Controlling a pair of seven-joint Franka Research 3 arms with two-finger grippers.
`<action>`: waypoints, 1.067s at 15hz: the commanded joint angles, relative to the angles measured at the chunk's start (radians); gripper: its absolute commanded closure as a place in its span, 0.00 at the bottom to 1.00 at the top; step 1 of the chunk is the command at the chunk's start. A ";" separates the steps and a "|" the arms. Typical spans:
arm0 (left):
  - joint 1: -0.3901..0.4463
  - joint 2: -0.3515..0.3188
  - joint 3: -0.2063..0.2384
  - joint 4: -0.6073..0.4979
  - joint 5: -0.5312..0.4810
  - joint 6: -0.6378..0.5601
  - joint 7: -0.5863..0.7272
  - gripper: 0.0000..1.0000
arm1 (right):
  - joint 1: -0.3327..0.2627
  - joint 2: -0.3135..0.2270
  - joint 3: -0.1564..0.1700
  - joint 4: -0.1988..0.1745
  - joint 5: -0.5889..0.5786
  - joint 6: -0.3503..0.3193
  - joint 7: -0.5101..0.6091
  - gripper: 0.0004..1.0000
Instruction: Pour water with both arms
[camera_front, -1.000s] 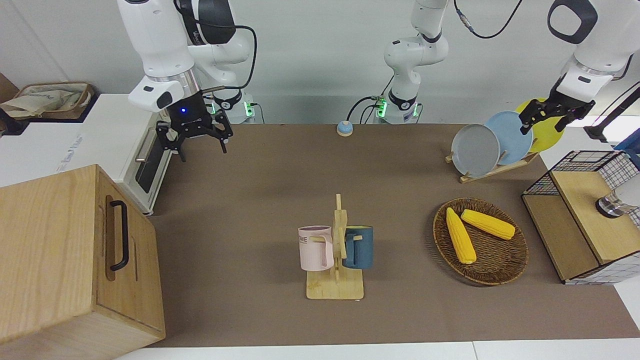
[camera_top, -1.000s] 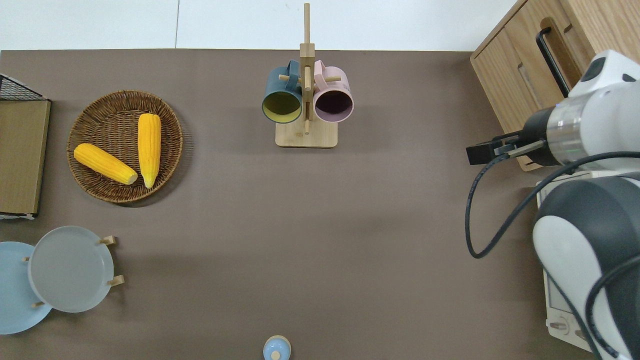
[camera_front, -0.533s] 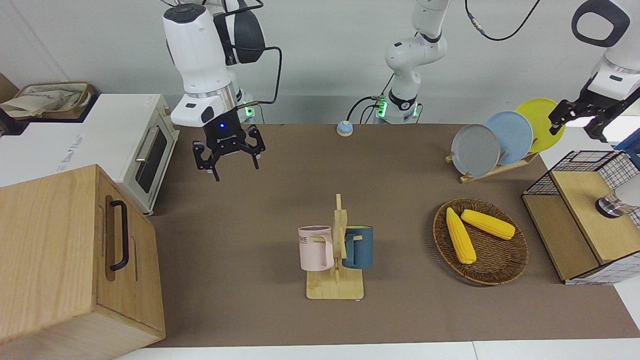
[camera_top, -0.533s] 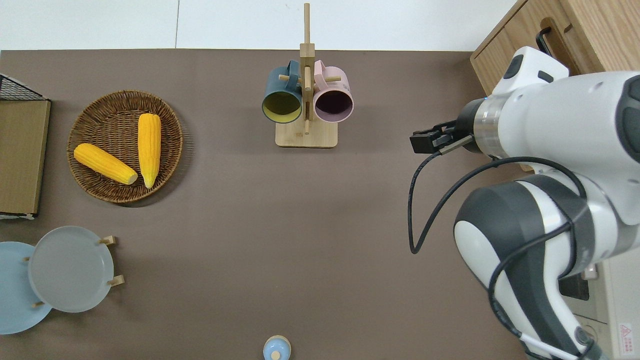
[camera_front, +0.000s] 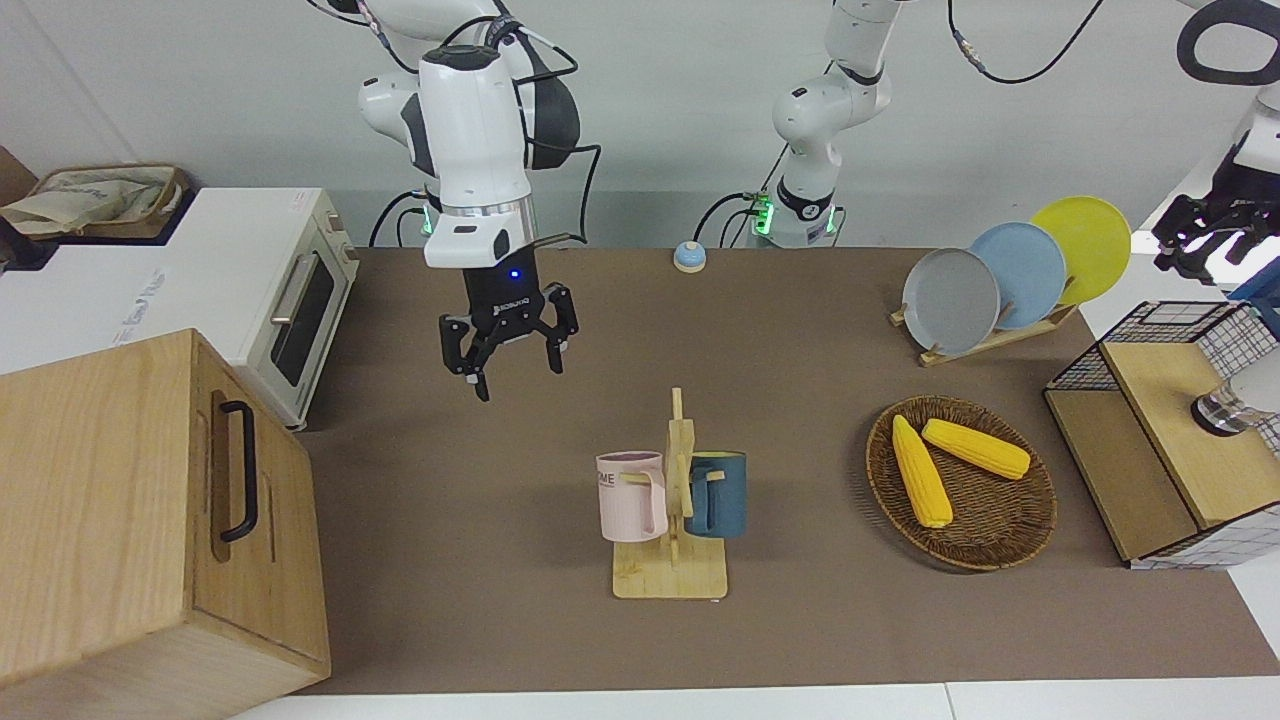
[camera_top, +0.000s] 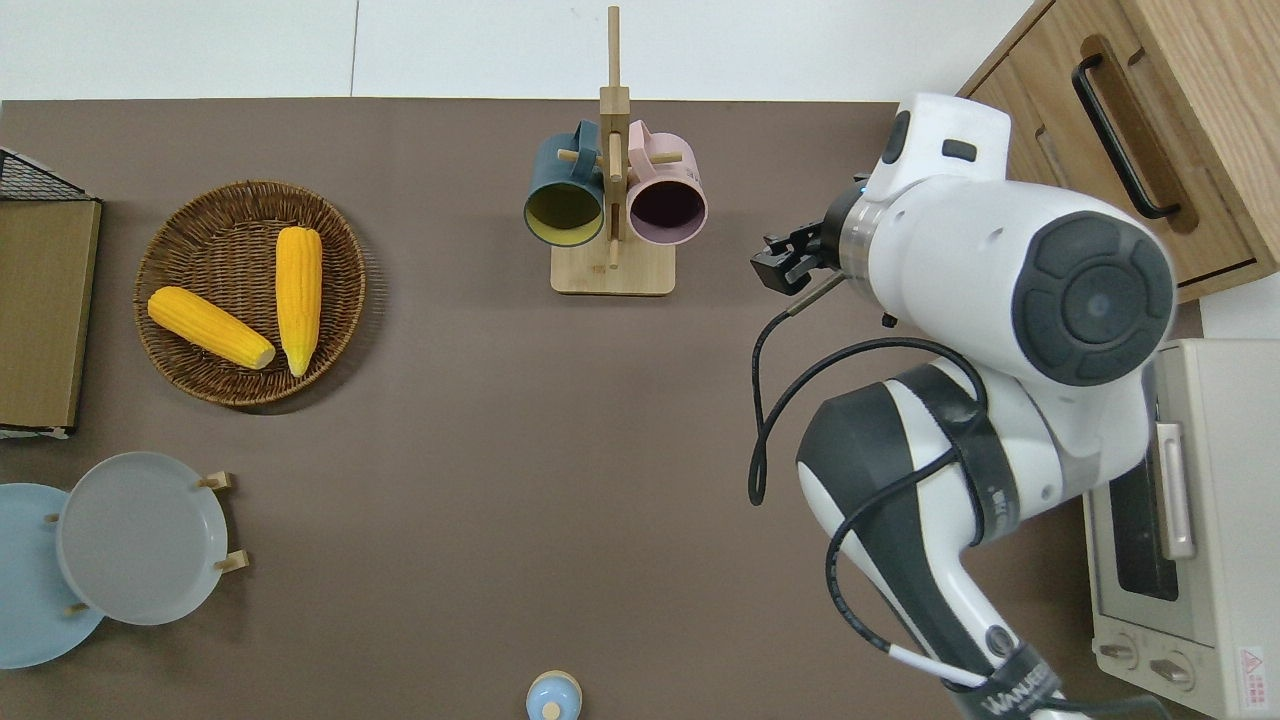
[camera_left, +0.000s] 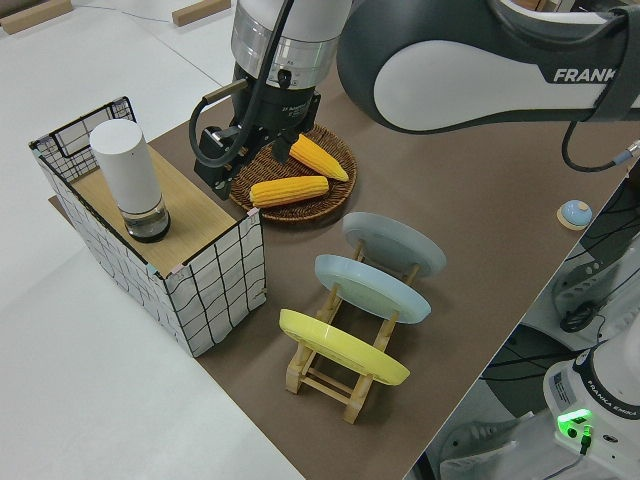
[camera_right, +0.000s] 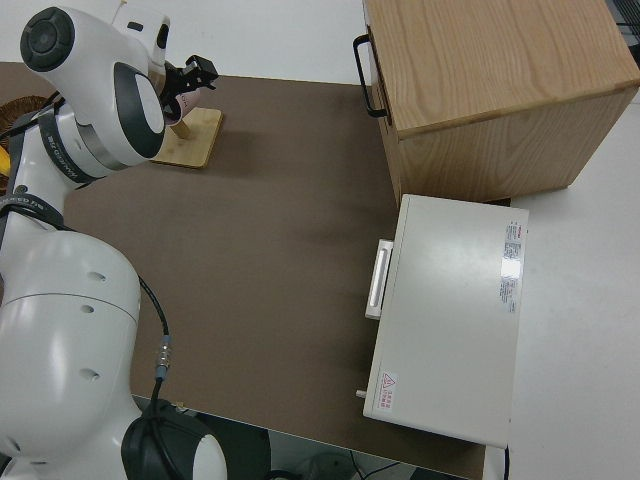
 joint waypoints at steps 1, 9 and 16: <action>0.079 0.044 -0.006 0.007 -0.120 0.089 0.156 0.00 | 0.029 0.070 -0.001 0.010 -0.068 0.102 -0.014 0.01; 0.137 0.122 -0.004 0.007 -0.285 0.217 0.285 0.00 | 0.066 0.173 -0.001 0.100 -0.193 0.126 -0.013 0.01; 0.137 0.175 -0.012 0.009 -0.465 0.336 0.339 0.00 | 0.088 0.256 -0.011 0.160 -0.199 0.176 -0.014 0.01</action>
